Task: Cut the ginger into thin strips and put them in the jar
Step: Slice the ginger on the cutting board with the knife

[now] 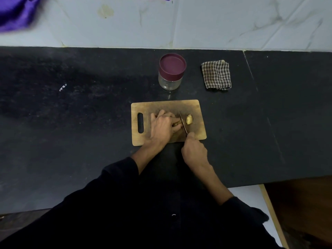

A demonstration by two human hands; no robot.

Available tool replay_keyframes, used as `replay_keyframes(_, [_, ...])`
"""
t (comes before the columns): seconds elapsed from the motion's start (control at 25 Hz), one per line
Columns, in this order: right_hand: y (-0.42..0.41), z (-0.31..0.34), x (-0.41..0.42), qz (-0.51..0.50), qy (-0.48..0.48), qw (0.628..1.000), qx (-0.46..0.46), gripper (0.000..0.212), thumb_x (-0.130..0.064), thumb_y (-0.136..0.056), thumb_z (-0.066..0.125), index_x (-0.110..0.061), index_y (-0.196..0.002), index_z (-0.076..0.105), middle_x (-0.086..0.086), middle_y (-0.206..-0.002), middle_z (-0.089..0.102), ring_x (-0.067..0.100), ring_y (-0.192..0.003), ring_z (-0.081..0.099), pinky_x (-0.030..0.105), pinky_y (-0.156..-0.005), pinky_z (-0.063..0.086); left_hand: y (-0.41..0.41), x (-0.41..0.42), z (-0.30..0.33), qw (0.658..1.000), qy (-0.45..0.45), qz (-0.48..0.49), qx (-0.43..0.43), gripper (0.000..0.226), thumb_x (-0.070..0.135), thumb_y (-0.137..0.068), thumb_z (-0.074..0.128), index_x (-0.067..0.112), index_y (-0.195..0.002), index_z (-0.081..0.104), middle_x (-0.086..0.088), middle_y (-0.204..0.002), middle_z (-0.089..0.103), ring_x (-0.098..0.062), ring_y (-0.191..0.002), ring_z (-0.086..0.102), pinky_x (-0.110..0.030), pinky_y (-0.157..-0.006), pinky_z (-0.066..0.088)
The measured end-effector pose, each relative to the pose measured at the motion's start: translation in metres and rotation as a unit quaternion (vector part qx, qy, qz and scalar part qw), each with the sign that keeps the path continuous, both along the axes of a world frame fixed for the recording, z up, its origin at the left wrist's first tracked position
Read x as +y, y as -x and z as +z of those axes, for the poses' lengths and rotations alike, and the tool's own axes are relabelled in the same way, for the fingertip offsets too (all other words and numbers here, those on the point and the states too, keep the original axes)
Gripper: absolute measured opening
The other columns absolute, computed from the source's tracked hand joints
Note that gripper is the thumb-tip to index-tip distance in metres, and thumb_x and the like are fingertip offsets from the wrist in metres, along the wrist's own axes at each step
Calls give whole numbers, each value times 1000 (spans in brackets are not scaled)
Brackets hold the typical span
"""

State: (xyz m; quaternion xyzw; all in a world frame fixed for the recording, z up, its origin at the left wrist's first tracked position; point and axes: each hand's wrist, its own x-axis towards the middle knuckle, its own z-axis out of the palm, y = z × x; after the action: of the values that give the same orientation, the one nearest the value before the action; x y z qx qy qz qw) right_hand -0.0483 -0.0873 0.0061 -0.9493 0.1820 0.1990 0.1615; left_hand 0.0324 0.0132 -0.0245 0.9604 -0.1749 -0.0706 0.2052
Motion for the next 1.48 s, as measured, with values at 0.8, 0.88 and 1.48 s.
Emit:
replay_keyframes(0.8, [-2,-5,-15,-29,-60,998,4,14,-16,-101,42,-8,-111,48,16,-111,63,35,-101,61,42,-77,45,-2,3,-6,1000,24,-7,9,31,39,-92,58,28,-119,66,7,-122,61,-16,-109,43,-36,-90,24])
replay_keyframes(0.88, [-12,-4,-16,-45,-61,997,4,19,-18,-102,41,-6,-115,48,16,-114,62,35,-105,60,39,-75,41,-1,3,-7,1000,25,-9,9,32,38,-92,57,26,-120,66,7,-124,61,-16,-110,43,-36,-90,24])
replay_keyframes(1.48, [5,4,-46,-260,-446,847,125,23,-31,-103,47,-14,-87,47,-5,-54,37,7,-36,25,17,-37,18,0,4,-10,999,34,2,8,31,39,-94,54,28,-122,64,5,-125,60,-17,-114,43,-35,-90,25])
